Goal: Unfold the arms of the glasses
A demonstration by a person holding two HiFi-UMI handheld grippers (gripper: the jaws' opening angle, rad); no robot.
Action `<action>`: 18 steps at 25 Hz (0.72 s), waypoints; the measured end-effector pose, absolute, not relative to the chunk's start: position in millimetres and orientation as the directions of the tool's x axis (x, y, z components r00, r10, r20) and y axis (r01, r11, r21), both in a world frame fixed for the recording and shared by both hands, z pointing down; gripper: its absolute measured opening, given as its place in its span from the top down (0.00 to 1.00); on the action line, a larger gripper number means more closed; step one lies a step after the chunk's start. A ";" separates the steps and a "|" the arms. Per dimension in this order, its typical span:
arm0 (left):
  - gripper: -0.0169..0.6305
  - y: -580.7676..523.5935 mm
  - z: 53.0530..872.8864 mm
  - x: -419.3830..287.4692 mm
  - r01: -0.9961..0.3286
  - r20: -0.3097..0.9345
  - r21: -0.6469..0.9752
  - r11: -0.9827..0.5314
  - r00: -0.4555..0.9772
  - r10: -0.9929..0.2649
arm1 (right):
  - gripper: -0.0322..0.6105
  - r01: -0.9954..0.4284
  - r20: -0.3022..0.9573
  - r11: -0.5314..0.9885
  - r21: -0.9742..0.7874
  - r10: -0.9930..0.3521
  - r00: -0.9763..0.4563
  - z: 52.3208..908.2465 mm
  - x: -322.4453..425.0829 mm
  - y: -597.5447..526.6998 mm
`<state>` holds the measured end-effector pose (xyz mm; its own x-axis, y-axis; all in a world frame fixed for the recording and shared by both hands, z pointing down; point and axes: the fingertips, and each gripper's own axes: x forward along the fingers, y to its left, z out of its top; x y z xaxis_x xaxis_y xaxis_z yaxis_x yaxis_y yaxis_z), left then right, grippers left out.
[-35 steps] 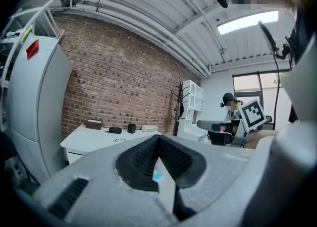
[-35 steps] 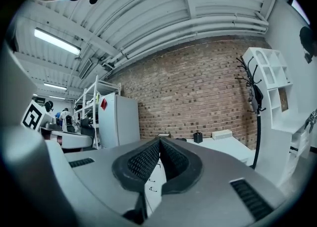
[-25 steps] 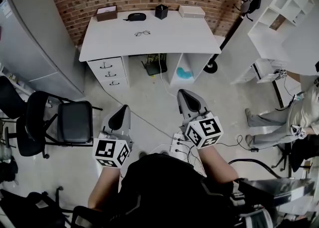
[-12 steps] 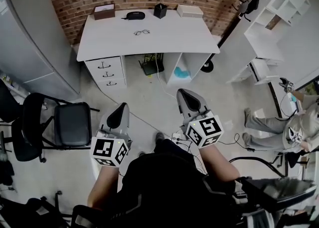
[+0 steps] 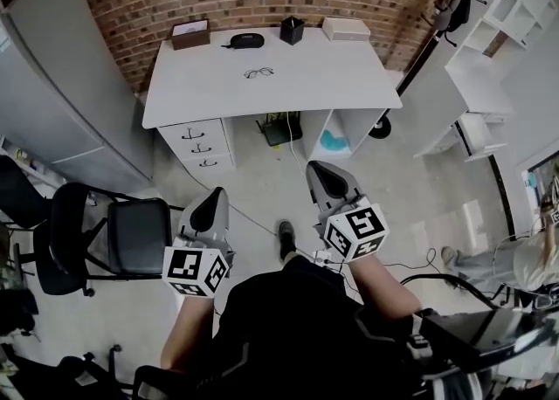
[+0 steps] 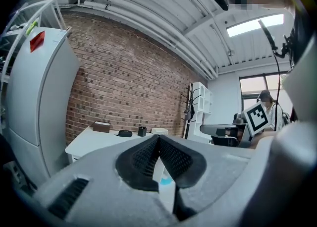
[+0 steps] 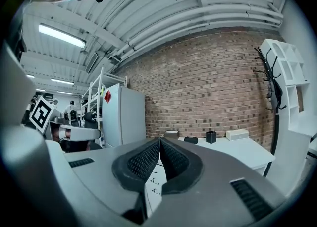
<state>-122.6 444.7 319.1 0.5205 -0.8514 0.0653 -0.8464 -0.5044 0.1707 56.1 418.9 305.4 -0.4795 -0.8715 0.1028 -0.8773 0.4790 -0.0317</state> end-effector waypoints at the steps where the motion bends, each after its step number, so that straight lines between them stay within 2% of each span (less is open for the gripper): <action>1: 0.96 434.7 317.6 -120.1 -0.849 0.060 0.171 -0.499 0.515 -0.855 | 0.94 -0.876 0.104 0.480 -0.035 -0.870 -0.481 305.8 59.6 409.0; 7: 0.96 359.8 307.0 -96.9 -0.859 0.046 0.182 -0.479 0.494 -0.868 | 0.94 -0.865 0.108 0.501 -0.036 -0.858 -0.501 300.3 84.4 338.8; 18: 0.96 255.4 308.5 -36.9 -0.864 0.105 0.172 -0.472 0.493 -0.864 | 0.94 -0.834 0.121 0.549 -0.062 -0.825 -0.552 303.9 127.9 242.6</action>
